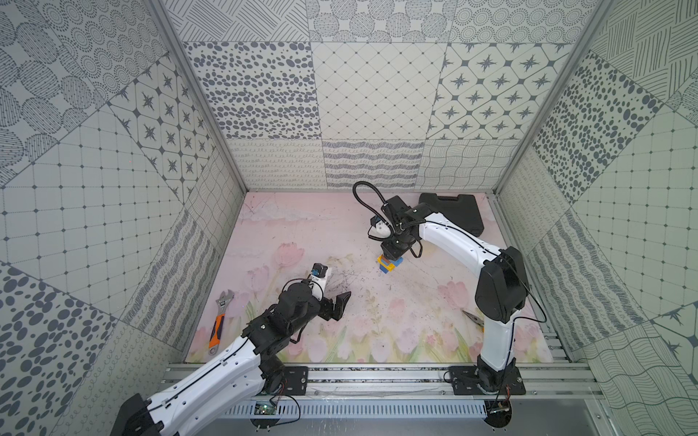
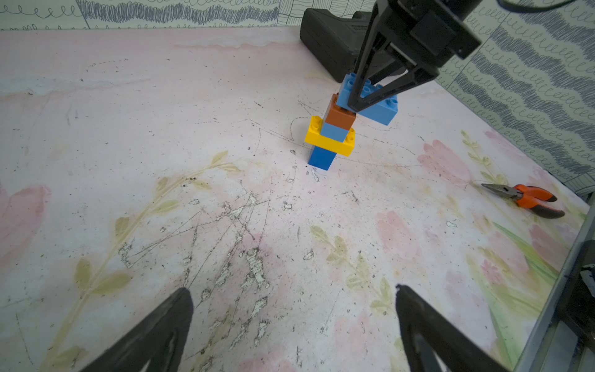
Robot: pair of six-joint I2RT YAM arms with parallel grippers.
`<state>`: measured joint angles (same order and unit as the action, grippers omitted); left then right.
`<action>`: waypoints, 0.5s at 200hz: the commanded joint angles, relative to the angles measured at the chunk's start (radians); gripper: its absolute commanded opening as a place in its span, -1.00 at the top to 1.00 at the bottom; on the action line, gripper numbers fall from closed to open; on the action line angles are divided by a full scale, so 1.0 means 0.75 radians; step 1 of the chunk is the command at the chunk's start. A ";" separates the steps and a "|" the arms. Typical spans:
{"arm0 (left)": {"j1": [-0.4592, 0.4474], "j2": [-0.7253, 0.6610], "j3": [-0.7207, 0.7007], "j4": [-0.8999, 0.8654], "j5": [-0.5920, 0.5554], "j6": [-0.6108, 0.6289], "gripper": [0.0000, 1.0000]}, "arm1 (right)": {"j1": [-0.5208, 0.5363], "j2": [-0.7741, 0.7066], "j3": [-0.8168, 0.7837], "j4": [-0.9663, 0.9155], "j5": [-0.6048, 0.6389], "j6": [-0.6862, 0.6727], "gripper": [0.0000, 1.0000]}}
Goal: Assemble the letter f with lego
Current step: Assemble the lego brick at the center of the board.
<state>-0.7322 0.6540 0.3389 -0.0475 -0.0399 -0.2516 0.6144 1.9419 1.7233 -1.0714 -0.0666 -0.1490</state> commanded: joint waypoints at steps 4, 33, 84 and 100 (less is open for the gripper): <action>0.004 0.001 -0.010 0.080 0.008 0.022 -0.98 | -0.007 -0.044 -0.017 0.027 0.003 -0.025 0.24; 0.005 -0.003 -0.010 0.079 0.008 0.021 -0.98 | -0.007 -0.026 -0.007 0.021 -0.001 -0.028 0.24; 0.007 -0.004 -0.012 0.077 0.006 0.020 -0.98 | -0.007 -0.029 0.000 0.030 -0.001 -0.036 0.25; 0.007 -0.005 -0.012 0.078 0.006 0.020 -0.98 | -0.008 -0.034 0.003 0.032 0.001 -0.036 0.26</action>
<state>-0.7319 0.6537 0.3389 -0.0475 -0.0399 -0.2516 0.6136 1.9419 1.7229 -1.0714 -0.0666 -0.1616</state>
